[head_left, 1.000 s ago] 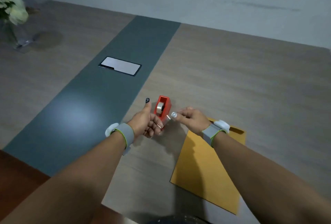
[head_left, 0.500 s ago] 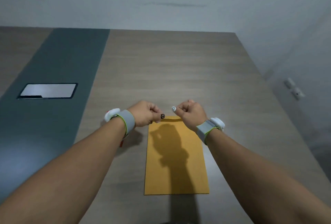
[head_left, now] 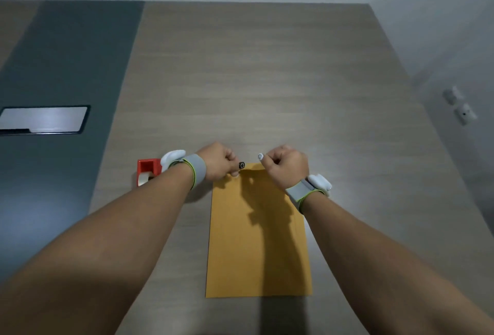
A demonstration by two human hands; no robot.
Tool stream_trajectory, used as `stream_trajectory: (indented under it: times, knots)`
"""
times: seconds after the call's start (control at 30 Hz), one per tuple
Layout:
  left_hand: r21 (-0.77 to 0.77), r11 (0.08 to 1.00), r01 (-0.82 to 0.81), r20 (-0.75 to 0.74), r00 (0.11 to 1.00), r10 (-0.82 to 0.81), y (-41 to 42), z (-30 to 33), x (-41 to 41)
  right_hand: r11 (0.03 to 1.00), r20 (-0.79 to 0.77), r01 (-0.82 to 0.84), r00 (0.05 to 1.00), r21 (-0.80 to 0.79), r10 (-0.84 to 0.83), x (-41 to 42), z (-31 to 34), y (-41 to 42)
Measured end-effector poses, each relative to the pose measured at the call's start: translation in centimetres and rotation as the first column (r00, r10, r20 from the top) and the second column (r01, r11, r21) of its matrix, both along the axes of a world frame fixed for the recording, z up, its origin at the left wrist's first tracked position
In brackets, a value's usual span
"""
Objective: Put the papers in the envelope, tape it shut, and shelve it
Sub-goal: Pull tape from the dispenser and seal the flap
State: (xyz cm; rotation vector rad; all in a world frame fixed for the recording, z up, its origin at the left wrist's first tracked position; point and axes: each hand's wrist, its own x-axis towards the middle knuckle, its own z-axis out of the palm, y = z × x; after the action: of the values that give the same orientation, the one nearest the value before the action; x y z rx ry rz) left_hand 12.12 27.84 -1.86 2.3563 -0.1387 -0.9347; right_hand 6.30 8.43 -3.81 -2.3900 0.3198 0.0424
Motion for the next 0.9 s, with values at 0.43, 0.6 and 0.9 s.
stream_trajectory:
  times: [0.43,0.6,0.9]
  knots:
    - [0.055,0.996,0.069,-0.044,0.997,-0.066,-1.4,-4.9,1.6,0.992,-0.069,0.118,0.99,-0.046,-0.121,1.0,-5.3,0.1]
    - [0.078,0.996,0.05,-0.011,0.999,-0.049,-1.8,-5.1,1.3,0.996,0.053,0.071,0.996,-0.046,-0.068,-0.3,-6.7,-0.2]
    - [0.156,0.982,0.108,0.025,0.993,-0.113,-1.9,-5.4,1.4,0.995,0.244,0.073,0.968,-0.074,-0.053,-2.6,-8.8,0.9]
